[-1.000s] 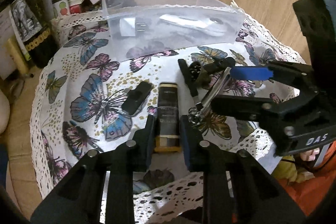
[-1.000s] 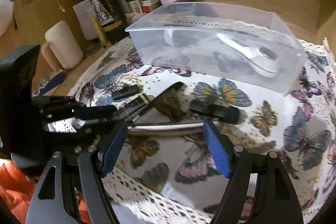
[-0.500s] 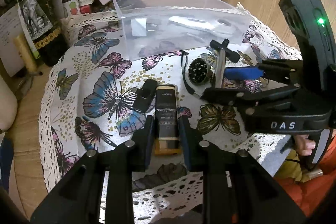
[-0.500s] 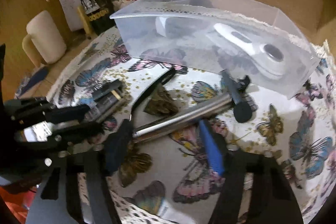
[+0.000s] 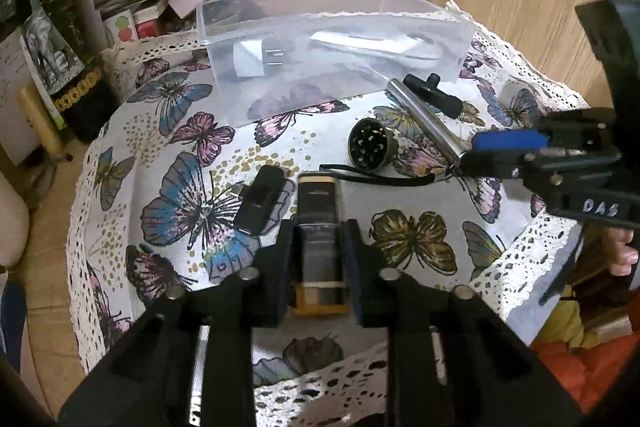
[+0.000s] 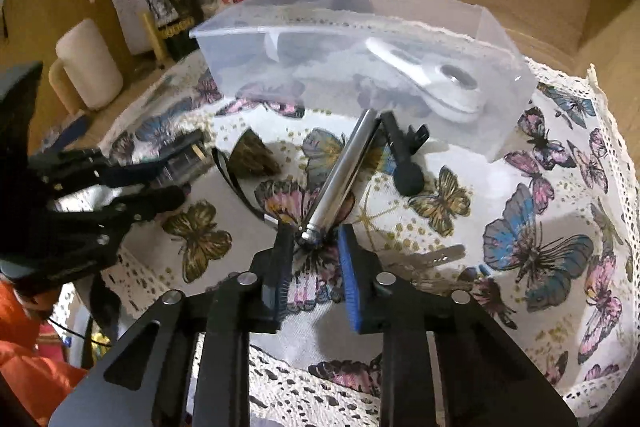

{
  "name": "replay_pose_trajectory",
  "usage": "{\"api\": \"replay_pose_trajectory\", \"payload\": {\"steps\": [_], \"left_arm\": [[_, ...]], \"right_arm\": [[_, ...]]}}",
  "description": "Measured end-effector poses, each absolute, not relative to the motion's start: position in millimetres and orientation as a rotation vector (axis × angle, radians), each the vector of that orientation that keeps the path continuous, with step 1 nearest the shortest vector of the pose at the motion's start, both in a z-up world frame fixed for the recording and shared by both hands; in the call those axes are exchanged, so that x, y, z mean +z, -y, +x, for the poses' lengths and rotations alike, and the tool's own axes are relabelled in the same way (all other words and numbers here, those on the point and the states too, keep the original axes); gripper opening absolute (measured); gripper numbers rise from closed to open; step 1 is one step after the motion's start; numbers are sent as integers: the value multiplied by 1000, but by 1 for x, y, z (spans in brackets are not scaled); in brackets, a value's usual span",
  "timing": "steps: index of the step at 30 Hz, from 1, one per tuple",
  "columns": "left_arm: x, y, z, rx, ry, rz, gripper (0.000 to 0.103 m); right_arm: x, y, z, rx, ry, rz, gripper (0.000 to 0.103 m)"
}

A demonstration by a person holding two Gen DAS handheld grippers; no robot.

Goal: Organize rigid objects
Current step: 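Grasp and lift the metal rod with the right tool while the left tool holds the cylinder, then lower the cylinder and rod into the clear box and open both tools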

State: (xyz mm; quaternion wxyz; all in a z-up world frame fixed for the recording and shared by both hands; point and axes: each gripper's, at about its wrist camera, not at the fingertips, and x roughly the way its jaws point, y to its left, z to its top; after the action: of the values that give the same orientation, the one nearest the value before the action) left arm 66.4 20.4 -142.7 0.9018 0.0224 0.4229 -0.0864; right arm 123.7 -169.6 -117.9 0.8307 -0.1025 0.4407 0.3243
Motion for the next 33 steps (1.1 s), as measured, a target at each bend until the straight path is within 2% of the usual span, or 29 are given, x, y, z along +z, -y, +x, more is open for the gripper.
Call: {"api": "replay_pose_trajectory", "payload": {"steps": [1,2,6,8,9,10,12,23,33], "left_arm": [[-142,-21,67,-176,-874,42,23],[-142,-21,67,-175,-873,38,23],[-138,-23,67,-159,-861,20,23],[-132,-25,65,-148,-840,19,23],[-129,-25,64,-145,-830,19,23],[-126,-25,63,-142,-818,19,23],[-119,-26,62,-139,-799,18,23],[-81,-31,78,-126,-694,-15,23],[-45,-47,106,-79,-621,-45,23]], "right_arm": [[-116,168,126,683,-927,-212,36],[-116,164,130,675,-924,-214,37],[-127,146,150,644,-950,-241,37],[-135,140,158,632,-956,-258,35],[-135,139,159,625,-940,-264,29],[-133,139,159,621,-936,-266,17],[-129,146,159,647,-938,-241,14],[-69,176,143,653,-758,-168,14],[-8,177,168,644,-591,-131,14]]}}
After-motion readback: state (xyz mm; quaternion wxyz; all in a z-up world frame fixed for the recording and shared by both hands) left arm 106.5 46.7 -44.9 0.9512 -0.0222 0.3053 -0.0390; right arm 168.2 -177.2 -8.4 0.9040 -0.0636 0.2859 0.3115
